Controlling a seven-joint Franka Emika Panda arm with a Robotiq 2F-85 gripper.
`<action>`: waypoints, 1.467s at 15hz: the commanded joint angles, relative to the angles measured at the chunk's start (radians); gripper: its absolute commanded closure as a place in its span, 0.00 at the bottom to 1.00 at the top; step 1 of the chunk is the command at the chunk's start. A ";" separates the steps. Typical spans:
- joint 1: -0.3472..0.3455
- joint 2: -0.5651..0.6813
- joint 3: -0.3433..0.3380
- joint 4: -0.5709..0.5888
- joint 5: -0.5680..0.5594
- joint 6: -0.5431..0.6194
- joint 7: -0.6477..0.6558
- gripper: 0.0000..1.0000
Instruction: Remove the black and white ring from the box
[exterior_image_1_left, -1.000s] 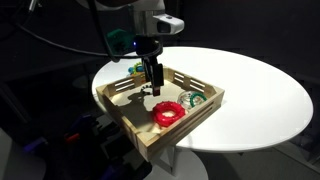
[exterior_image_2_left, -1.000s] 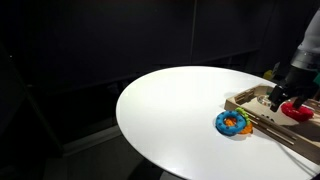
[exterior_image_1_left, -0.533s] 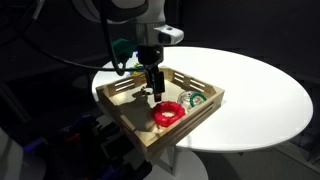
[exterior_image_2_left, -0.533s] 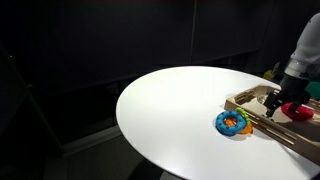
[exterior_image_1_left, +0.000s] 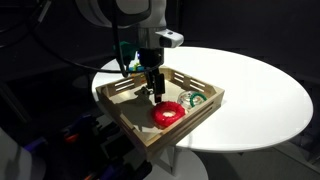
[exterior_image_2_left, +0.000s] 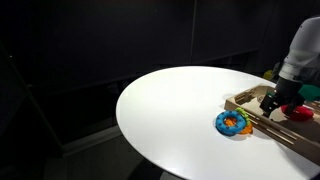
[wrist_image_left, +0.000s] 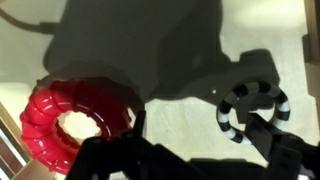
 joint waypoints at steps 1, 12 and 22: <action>0.022 0.026 -0.017 0.033 -0.040 -0.012 0.046 0.02; 0.047 0.028 -0.030 0.056 -0.046 -0.023 0.060 0.92; 0.045 -0.071 -0.052 0.082 0.009 -0.177 0.039 0.94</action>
